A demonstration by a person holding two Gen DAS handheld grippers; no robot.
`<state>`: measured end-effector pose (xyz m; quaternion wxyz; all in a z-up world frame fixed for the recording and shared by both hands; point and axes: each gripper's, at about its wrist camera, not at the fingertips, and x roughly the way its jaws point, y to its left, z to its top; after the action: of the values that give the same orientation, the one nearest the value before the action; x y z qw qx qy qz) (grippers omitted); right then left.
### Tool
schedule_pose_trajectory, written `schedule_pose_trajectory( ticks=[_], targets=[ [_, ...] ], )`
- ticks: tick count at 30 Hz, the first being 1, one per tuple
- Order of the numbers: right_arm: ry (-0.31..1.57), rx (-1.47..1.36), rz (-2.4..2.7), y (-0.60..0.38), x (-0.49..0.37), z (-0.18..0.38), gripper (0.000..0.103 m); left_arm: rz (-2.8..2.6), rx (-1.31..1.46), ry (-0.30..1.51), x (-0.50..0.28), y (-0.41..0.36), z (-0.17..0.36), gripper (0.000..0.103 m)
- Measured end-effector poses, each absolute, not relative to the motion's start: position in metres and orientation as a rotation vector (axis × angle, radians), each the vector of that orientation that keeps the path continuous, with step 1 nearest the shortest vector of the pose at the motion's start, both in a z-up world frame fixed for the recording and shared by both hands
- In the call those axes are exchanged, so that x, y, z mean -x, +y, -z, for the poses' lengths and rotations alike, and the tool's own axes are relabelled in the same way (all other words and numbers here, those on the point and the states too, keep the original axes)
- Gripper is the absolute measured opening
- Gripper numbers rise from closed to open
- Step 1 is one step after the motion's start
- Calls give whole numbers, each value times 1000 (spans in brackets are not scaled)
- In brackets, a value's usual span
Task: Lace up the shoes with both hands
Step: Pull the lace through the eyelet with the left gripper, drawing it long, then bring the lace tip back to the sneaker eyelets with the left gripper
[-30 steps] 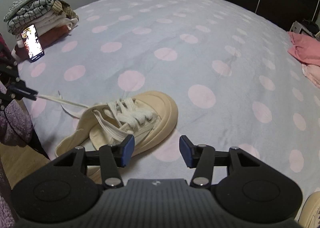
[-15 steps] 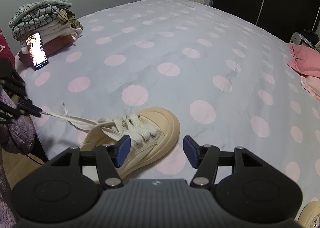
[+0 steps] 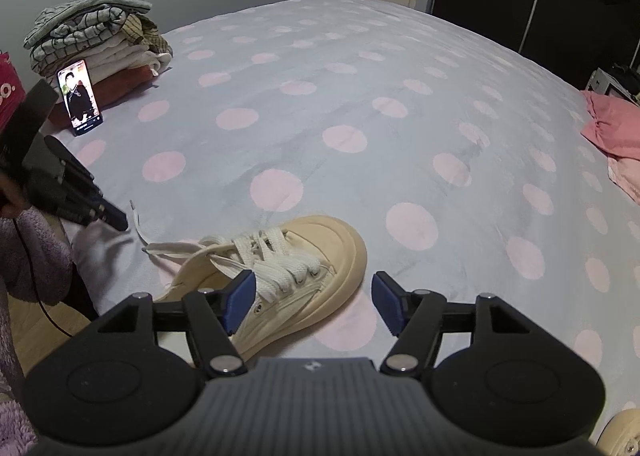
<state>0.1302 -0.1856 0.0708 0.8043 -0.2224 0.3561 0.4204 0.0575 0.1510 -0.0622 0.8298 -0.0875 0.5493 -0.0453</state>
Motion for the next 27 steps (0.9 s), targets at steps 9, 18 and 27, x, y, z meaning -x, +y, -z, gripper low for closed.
schedule_pose_trajectory(
  ticks=[9,18,27],
  targets=[
    [754,492,-911,-181,-128,-70,68,-2,428,1180,-65,170,77,15],
    [752,514,-907,-181,-126,-69,69,-33,427,1202,-72,170,87,11],
    [748,529,-920,-182,-122,-68,69,11,206,1054,-68,151,44,1]
  ],
)
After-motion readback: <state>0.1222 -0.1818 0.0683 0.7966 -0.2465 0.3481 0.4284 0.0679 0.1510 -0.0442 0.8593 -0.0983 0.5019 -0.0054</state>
